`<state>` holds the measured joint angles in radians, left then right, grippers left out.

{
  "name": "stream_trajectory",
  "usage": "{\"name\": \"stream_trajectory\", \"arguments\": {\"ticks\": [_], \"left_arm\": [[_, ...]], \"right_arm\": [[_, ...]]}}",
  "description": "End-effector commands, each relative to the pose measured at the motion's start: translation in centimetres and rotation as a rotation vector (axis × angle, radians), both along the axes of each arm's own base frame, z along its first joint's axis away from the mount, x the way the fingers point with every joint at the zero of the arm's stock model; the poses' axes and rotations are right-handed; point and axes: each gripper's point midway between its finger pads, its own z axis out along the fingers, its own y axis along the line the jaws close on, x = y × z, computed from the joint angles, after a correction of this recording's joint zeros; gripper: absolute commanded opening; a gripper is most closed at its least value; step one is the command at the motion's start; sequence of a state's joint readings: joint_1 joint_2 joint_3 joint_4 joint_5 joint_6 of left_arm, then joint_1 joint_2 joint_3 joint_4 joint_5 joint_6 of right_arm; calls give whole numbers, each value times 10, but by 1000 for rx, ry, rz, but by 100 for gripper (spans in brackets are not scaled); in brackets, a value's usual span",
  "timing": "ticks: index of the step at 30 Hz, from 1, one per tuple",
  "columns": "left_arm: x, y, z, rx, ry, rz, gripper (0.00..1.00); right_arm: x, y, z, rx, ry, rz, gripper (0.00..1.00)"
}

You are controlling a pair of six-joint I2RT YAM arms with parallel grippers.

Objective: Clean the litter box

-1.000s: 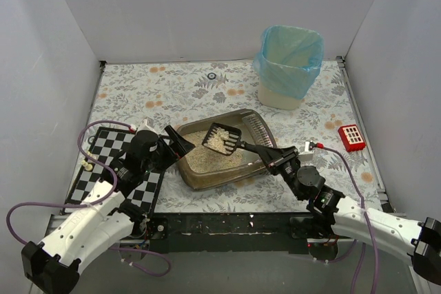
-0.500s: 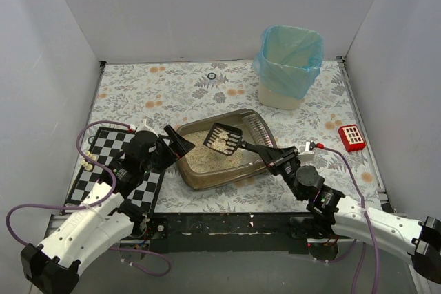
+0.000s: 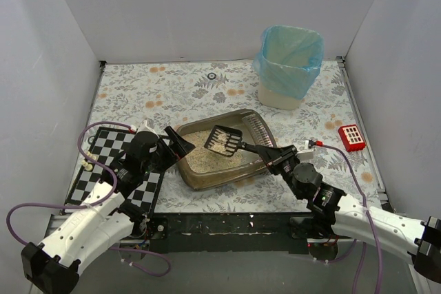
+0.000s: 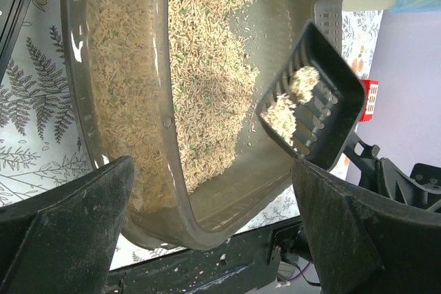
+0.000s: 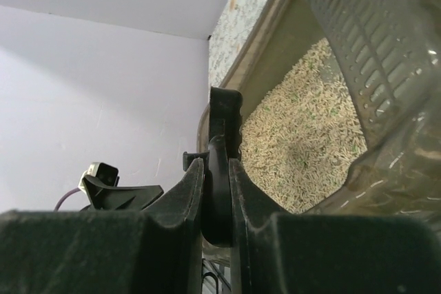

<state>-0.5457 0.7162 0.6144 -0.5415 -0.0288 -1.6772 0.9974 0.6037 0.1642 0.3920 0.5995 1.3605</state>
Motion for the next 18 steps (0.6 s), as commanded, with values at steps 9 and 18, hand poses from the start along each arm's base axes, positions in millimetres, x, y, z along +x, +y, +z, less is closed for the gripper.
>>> {"name": "stream_trajectory", "arguments": {"ticks": [9, 18], "left_arm": [[0, -4, -2, 2, 4, -18, 98], [1, -6, -2, 11, 11, -36, 98]], "right_arm": [[9, 1, 41, -31, -49, -36, 1], [9, 1, 43, -52, -71, -33, 1]]}}
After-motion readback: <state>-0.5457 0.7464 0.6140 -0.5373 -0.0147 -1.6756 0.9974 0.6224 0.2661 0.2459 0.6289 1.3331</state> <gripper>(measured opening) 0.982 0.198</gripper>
